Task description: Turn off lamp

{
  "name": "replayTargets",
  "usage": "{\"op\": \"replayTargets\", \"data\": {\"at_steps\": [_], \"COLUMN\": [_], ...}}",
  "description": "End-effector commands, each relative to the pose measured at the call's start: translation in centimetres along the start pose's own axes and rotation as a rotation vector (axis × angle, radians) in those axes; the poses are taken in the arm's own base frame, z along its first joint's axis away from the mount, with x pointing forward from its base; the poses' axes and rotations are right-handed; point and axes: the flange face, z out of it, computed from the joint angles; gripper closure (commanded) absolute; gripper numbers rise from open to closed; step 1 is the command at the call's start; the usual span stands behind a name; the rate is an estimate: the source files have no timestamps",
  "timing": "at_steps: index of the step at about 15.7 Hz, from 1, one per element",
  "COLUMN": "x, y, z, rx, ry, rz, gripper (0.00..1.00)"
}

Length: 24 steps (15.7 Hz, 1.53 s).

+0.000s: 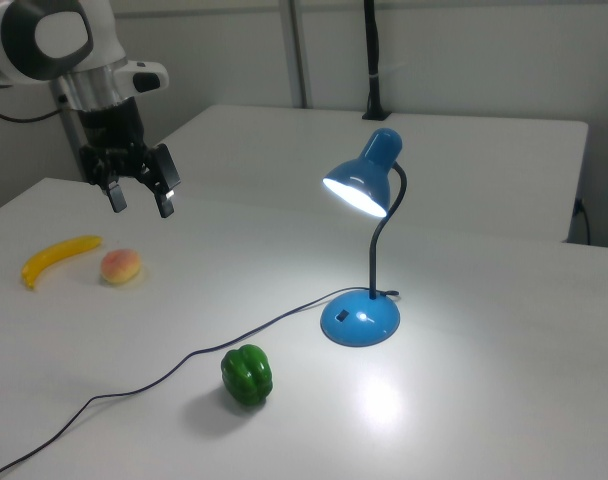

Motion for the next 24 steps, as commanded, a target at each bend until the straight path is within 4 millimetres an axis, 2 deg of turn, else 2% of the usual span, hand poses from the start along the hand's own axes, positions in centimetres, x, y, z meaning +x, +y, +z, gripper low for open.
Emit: {"op": "replayTargets", "data": {"at_steps": [1, 2, 4, 5, 6, 14, 19, 24], "x": [-0.2, -0.2, -0.2, -0.2, -0.2, 0.0, 0.8, 2.7], "y": [0.2, 0.2, 0.3, 0.3, 0.3, 0.5, 1.2, 2.4], "z": [-0.1, -0.1, -0.1, -0.1, -0.2, -0.1, 1.0, 5.3], "rx": [0.018, 0.02, 0.02, 0.018, 0.02, 0.02, 0.055, 0.056], "ry": [-0.024, -0.022, -0.022, -0.021, -0.019, -0.012, -0.012, -0.011], "rz": [-0.025, -0.03, -0.04, -0.04, -0.04, -0.036, -0.015, 0.026], "gripper": [0.24, 0.44, 0.8, 0.94, 1.0, 1.0, 1.0, 1.0]}}
